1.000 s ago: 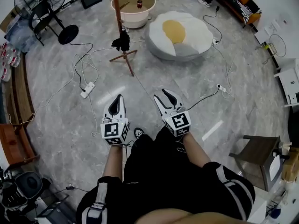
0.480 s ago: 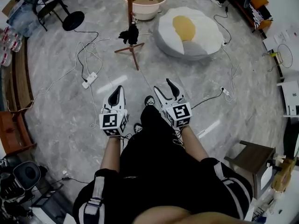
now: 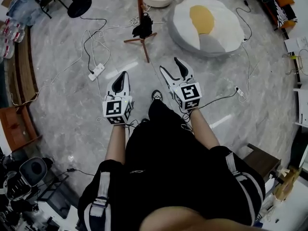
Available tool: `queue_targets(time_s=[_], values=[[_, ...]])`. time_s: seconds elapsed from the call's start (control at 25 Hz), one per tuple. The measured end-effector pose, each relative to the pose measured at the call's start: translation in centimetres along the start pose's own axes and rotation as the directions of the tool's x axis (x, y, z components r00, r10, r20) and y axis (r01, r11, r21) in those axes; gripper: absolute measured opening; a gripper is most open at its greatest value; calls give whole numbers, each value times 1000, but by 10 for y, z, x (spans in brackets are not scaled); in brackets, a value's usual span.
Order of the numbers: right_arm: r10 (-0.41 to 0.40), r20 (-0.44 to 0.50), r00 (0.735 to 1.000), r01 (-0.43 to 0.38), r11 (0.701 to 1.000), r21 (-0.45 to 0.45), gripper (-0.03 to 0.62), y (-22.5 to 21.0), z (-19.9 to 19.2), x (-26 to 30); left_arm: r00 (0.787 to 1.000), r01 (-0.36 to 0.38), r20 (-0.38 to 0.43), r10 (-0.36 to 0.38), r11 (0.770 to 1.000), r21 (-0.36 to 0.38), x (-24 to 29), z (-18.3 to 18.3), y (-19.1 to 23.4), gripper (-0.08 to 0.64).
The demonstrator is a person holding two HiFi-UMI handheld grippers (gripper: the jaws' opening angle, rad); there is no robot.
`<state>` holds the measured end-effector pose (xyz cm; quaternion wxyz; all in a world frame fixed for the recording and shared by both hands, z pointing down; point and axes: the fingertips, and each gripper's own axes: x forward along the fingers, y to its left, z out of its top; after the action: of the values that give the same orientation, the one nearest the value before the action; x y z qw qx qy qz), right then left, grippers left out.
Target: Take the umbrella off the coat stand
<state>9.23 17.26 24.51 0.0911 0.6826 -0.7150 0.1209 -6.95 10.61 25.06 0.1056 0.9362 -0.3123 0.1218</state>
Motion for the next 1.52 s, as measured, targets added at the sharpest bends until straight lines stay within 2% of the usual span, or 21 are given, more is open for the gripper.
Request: queue_targets(time_s=[0.16,0.36,0.6,0.92,1.04,1.24,1.4,1.52], values=[[28,-25,999,-28,1000,-3,284,-26,-5,34,999,-33,-33,33,999,-5,33,-7,4,-3],[77,-50,996,-78,997,-28,287,-47,-12,72,997,-76,-31,75,996,-37,68,-11,9,-2],[140,-88,986,-143,989,-37,288,-46,-13,111,989,-146,-44,143,986,-84,80,-11,36,-2],[154,-116,981,-157,987,-15,291,-27,-21,175,982,-185,-59,179,976,-117,89,-26,97,-2],[142,-128,982,-144,990,-7,295,-22,-29,202,982,-185,-70,177,974,-133,94,-35,120,-2],[52,-125,991,-50,999,22,293,-25,-45,249,985,-160,-88,147,971,-178,113,-58,167,-2],[-12,-175,985,19,999,40,293,-33,-63,278,990,-127,-82,111,964,-232,140,-68,195,-2],[-49,-208,977,58,998,36,293,-36,-74,299,994,-95,-76,80,969,-229,163,-75,212,-2]])
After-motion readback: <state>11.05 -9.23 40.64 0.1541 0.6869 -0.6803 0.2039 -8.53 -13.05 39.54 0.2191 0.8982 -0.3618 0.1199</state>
